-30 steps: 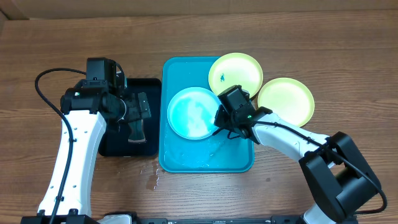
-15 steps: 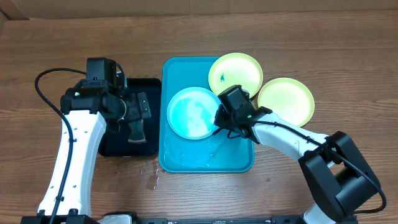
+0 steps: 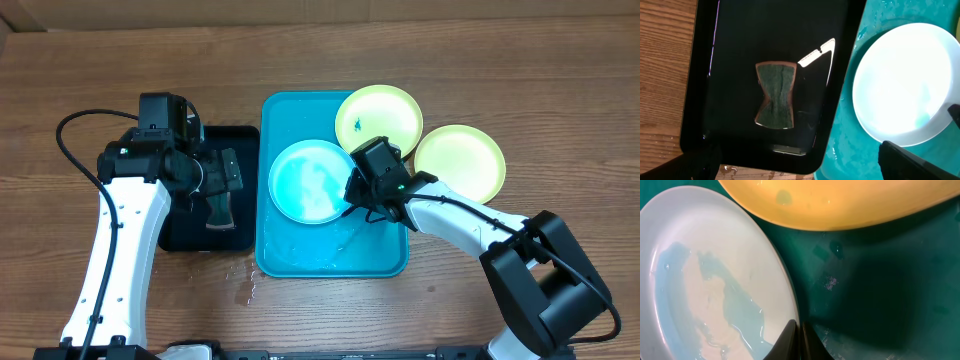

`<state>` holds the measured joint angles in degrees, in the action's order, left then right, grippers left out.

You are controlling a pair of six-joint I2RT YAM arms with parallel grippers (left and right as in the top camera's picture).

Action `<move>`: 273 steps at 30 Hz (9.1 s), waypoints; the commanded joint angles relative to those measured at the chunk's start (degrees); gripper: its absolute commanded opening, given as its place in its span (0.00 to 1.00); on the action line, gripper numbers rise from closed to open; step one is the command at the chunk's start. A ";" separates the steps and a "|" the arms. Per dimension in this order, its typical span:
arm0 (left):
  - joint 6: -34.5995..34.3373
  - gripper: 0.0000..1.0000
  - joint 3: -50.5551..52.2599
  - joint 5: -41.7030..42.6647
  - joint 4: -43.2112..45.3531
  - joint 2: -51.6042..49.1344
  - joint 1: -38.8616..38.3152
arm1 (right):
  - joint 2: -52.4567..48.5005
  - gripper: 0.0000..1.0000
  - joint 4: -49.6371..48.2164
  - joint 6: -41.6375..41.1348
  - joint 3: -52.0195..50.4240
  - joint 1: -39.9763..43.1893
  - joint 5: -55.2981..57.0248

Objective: Clean dirty plates on tray and stack at the side
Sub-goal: 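Release the sponge on the black tray and hold the left gripper above it, then lift the light-blue plate by its rim with the right gripper, then tilt the light-blue plate over the black tray to drain water, then swing the light-blue plate right and lower it onto the yellow plate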

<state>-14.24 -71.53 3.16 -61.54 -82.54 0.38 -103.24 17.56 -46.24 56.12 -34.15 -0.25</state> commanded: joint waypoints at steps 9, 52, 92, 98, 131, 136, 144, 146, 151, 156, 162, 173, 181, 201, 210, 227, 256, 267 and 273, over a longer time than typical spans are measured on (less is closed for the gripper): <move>-0.13 1.00 -0.68 -0.63 0.07 -0.28 0.07 | -1.25 0.04 -0.37 0.24 -0.24 0.00 0.09; -0.13 1.00 -0.68 -0.63 0.07 -0.28 0.07 | 12.59 0.04 16.96 -0.02 13.55 0.09 -1.99; -1.36 1.00 -0.68 0.92 2.45 -0.28 0.02 | 4.15 0.04 6.27 -1.92 16.61 -13.05 14.36; -0.42 1.00 -1.81 0.81 0.35 0.33 1.27 | 4.15 0.04 5.77 -1.90 16.61 -13.05 14.38; 0.52 1.00 -2.10 -3.72 -3.39 16.24 9.35 | 0.24 0.04 -10.10 15.13 16.63 -20.13 30.86; 0.52 1.00 -2.10 -3.74 -3.39 16.24 9.35 | 0.26 0.04 -17.49 31.34 17.84 -22.10 38.07; 0.52 1.00 -2.10 -3.74 -3.39 16.24 9.35 | 0.26 0.04 -34.75 61.29 19.15 -27.65 49.90; 0.52 1.00 -2.10 -3.74 -3.39 16.24 9.35 | 0.26 0.04 -40.30 67.30 19.15 -28.98 52.87; 0.52 1.00 -2.10 -3.74 -3.39 16.24 9.35 | 0.26 0.04 -52.78 78.82 19.15 -31.17 58.03; 0.52 1.00 -2.10 -3.72 -3.39 16.24 9.35 | 0.26 0.04 -60.26 86.79 19.15 -32.65 58.55; 0.52 1.00 -2.10 -3.74 -3.39 16.24 9.35 | 0.26 0.04 -65.46 88.74 19.15 -34.05 60.15; 0.52 1.00 -2.10 -3.74 -3.39 16.24 9.35 | 0.26 0.04 -68.11 88.74 19.15 -34.75 65.29; 0.52 1.00 -2.10 -3.72 -3.37 16.24 9.35 | 0.26 0.04 -70.40 88.74 19.15 -34.75 66.86; 0.52 1.00 -2.10 -3.74 -3.39 16.24 9.35 | 0.26 0.04 -70.38 88.74 19.15 -34.73 66.64; 0.52 1.00 -2.10 -3.74 -3.39 16.24 9.35 | 0.26 0.04 -70.38 88.24 19.15 -34.71 66.62; 0.52 1.00 -2.10 -3.74 -3.39 16.24 9.35 | 0.24 0.04 -23.78 30.80 19.10 -28.72 51.12; 0.52 1.00 -2.10 -3.74 -3.39 16.24 9.35 | 16.37 0.04 30.91 -0.02 17.53 31.91 2.49; 0.52 1.00 -2.10 -3.74 -3.39 16.24 9.35 | 16.35 0.04 33.38 0.13 8.57 40.65 5.95; 0.52 1.00 -2.10 -3.74 -3.39 16.24 9.35 | 16.35 0.04 29.07 -0.48 3.08 40.63 7.93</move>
<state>-14.59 -72.79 0.14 -64.97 -66.39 9.78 -87.70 47.94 -46.11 60.64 6.61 6.28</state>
